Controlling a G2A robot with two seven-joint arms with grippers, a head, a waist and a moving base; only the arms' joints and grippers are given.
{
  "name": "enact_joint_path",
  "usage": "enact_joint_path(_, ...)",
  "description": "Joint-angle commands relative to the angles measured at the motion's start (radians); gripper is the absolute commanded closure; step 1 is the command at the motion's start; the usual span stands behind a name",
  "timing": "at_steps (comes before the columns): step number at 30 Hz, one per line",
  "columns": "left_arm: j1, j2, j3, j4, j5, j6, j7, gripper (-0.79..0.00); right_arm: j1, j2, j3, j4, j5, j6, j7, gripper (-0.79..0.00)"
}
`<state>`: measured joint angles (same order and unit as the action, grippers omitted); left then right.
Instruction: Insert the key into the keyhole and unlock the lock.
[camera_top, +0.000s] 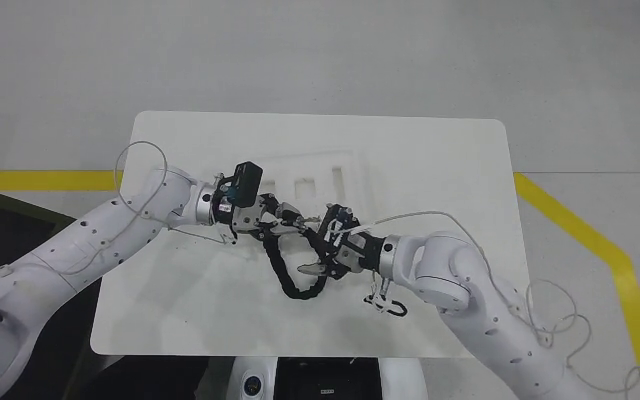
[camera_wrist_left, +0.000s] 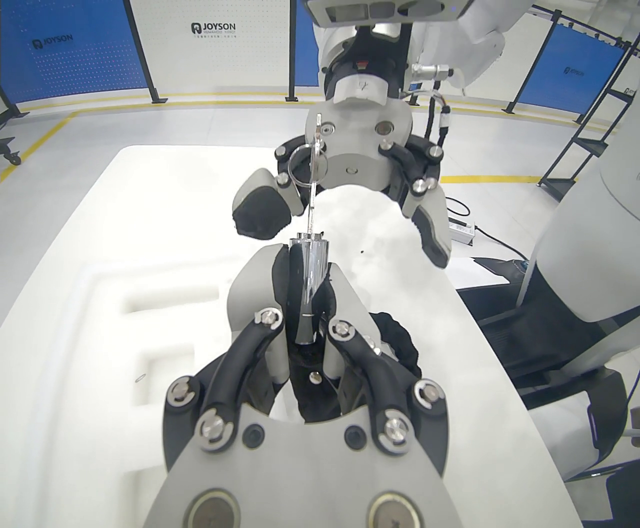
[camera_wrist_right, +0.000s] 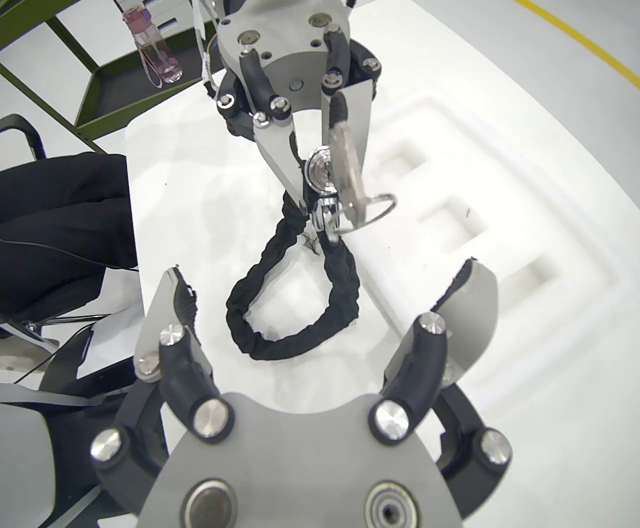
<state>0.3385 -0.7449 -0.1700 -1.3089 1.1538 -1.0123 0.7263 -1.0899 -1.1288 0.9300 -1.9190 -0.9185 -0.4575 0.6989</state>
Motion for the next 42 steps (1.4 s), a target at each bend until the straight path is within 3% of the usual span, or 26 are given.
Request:
enact_joint_path(1,0.001,0.002,0.0,-0.003,0.003,0.0,0.009,0.0,0.017,-0.007,-0.028,0.023,-0.021,0.001,-0.017,0.0)
enact_joint_path(14,0.002,0.018,0.0,0.003,0.017,0.0,0.081,0.0,0.054,-0.024,-0.073,0.07,-0.115,0.046,-0.024,0.0)
enact_joint_path(25,-0.014,0.03,0.0,0.007,-0.034,0.0,0.081,0.0,0.058,-0.021,-0.062,0.064,-0.057,0.062,0.183,0.0)
enact_joint_path(32,-0.015,0.029,0.0,0.006,-0.055,0.0,0.081,0.0,0.049,-0.021,-0.046,0.065,-0.033,0.071,0.161,0.0)
enact_joint_path(42,-0.037,0.012,-0.003,0.158,-0.077,0.0,-0.061,0.0,0.027,-0.015,-0.007,0.067,0.041,0.149,0.276,0.0)
